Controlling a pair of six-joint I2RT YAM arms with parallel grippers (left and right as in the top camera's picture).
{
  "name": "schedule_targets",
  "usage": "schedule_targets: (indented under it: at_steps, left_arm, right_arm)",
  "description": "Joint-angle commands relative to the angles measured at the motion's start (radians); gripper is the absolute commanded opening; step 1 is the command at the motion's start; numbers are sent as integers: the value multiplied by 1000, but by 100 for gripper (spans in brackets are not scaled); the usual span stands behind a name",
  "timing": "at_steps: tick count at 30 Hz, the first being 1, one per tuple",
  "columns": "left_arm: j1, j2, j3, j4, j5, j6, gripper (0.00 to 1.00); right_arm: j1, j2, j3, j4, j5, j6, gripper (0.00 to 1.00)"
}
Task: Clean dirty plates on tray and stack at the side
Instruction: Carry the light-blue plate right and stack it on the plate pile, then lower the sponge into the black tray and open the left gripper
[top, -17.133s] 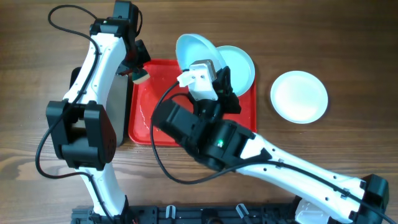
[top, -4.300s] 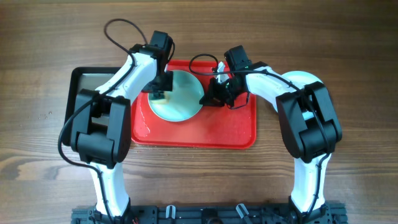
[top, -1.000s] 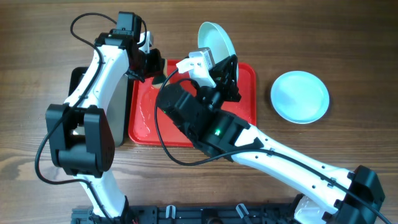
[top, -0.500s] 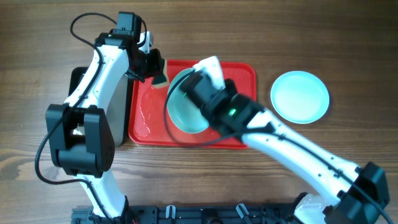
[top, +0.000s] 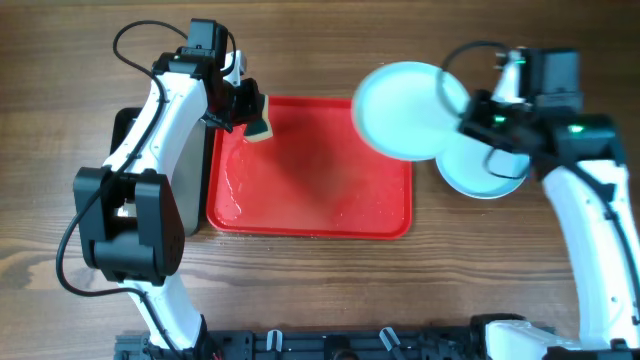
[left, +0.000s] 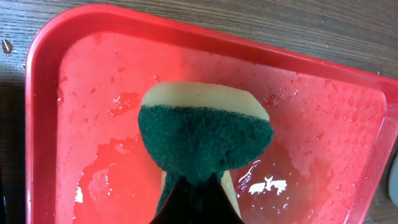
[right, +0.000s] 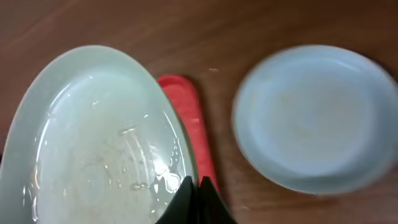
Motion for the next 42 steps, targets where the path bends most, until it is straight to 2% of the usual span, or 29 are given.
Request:
schedule_targets:
  at_steps: [1,8,13,18,19,20,22,23,24,28,31,35,37,38,40,42]
  left_arm:
    - [-6,0,-6,3,-9,20,4]
    - [-6,0,-6,3,-9,20,4]
    - [-6,0,-6,3,-9,20,4]
    - [-6,0,-6,2,-9,20,4]
    - [-6,0,-6,3,-9,20,4]
    - [-6,0,-6,3,-9,20,4]
    - [-6,0,-6,3,-9,20,4]
    - [-6,0,-6,3,-9,20,4]
    - [-6,0,-6,3,-9,20,4]
    - [5,-7,-5,-2,-17,20,4]
    - [37,-41,2,-30,-31,21,4]
    - [102,-124,9,-150,-207,20,4]
    - [131,-146,9,-201,-283,11,4]
    - [163,-148,9,-243,-379,-36,4]
    - [202,-144,-7,-253,-460,-93,4]
    - [241,-144,-39,-216,-470,-120,4]
  right_arm:
    - [-159,23,-23,-43,-42,16,4]
    - [-362,84,-232,72,26,51,4]
    - [-409,115,-406,283,55,89,4]
    - [-410,132,-461,367,97,106,4]
    - [-410,133,-461,367,99,103,6]
    - [-410,134,-461,369,98,100,15]
    - [-410,134,-461,383,97,99,43]
    - [-410,134,-461,391,90,93,54]
    - [-410,134,-460,408,57,65,57]
    - [-409,121,-447,479,-228,-24,58]
    - [-366,88,-403,474,-317,-24,62]
    - [-225,34,-370,462,-265,-26,72]
    - [-156,32,-370,454,-213,-19,72]
    - [-90,36,-370,448,-161,-18,72]
    - [-6,36,-370,447,-99,7,73]
    - [66,36,-370,450,-42,8,73]
